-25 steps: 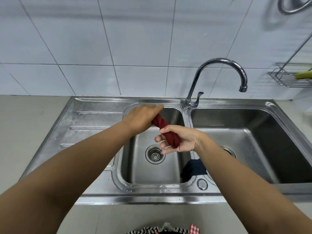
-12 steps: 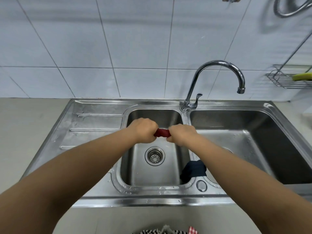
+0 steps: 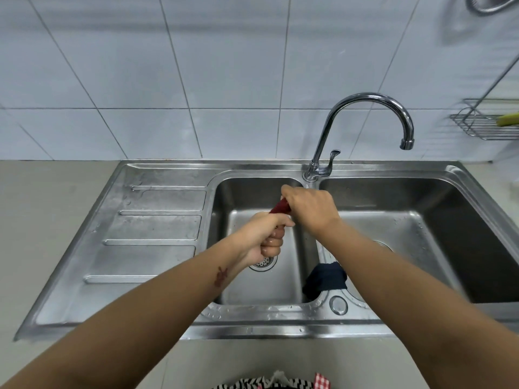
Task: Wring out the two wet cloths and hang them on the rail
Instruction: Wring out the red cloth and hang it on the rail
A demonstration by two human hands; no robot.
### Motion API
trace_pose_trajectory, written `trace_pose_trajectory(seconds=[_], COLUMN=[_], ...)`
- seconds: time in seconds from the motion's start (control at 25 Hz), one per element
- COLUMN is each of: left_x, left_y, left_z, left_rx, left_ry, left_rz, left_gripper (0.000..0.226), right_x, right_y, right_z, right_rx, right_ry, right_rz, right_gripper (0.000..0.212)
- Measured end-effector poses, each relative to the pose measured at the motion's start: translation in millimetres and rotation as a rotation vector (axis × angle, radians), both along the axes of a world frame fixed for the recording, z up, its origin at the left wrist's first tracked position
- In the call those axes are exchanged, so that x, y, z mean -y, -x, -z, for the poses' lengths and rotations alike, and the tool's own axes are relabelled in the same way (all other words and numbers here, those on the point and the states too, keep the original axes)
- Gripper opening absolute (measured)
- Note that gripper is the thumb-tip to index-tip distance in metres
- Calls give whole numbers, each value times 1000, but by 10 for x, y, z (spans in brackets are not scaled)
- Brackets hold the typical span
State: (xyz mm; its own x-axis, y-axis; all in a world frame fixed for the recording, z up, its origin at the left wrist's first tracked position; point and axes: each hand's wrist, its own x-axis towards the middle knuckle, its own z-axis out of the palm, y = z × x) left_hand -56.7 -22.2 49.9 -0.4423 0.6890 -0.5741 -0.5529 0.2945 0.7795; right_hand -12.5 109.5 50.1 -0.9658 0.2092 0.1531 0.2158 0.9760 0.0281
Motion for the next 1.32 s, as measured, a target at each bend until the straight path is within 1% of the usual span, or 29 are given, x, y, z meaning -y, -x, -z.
trace_pose_trajectory(seconds=[0.08, 0.16, 0.36, 0.4, 0.48, 0.52, 0.56, 0.64, 0.68, 0.72, 0.76, 0.84, 1.0, 1.12, 1.16, 1.24, 1.32], left_x=[-20, -30, -53, -50, -34, -18, 3, 30, 41, 49, 53, 62, 85, 116, 121, 129, 138], left_y=[-28, -41, -21, 0, 76, 132, 200, 338, 391, 431, 462, 484, 498, 491, 500, 522, 559], left_z=[-49, -107, -172, -158, -130, -123, -116, -100, -93, -84, -70, -42, 3, 17, 37, 77, 131], left_rx=[94, 149, 204, 168, -8, -109, -192, -289, -319, -349, -378, -442, -575, -618, -635, -687, -808], left_ry=[-67, -121, -196, -189, -125, -74, -18, 75, 112, 142, 162, 182, 206, 203, 203, 194, 228], left_rz=[-54, -86, -127, -126, -87, -58, -40, -62, -87, -108, -116, -105, -74, -53, -55, -63, -60], left_gripper=[31, 33, 37, 35, 24, 20, 20, 30, 38, 47, 53, 54, 40, 36, 33, 27, 23], right_x=[13, 20, 34, 31, 6, -12, -36, -90, -114, -134, -152, -168, -156, -129, -121, -111, -106], right_y=[20, 39, 107, 115, 122, 124, 127, 130, 125, 118, 115, 100, 113, 100, 102, 104, 130], right_z=[-35, -68, -121, -116, -71, -35, 12, 88, 113, 122, 129, 118, 57, -3, -13, -19, 0], right_rx=[-66, -118, -221, -218, -180, -160, -158, -200, -223, -242, -248, -264, -357, -368, -372, -387, -396], right_ry=[37, 73, 104, 106, 131, 177, 260, 496, 612, 707, 779, 856, 986, 1064, 1086, 1096, 1022], right_rz=[19, 21, 54, 56, 70, 82, 98, 160, 188, 205, 216, 229, 227, 233, 239, 240, 246], right_gripper=[11, 13, 11, 11, 18, 24, 32, 53, 61, 62, 57, 42, 20, 6, 4, 10, 13])
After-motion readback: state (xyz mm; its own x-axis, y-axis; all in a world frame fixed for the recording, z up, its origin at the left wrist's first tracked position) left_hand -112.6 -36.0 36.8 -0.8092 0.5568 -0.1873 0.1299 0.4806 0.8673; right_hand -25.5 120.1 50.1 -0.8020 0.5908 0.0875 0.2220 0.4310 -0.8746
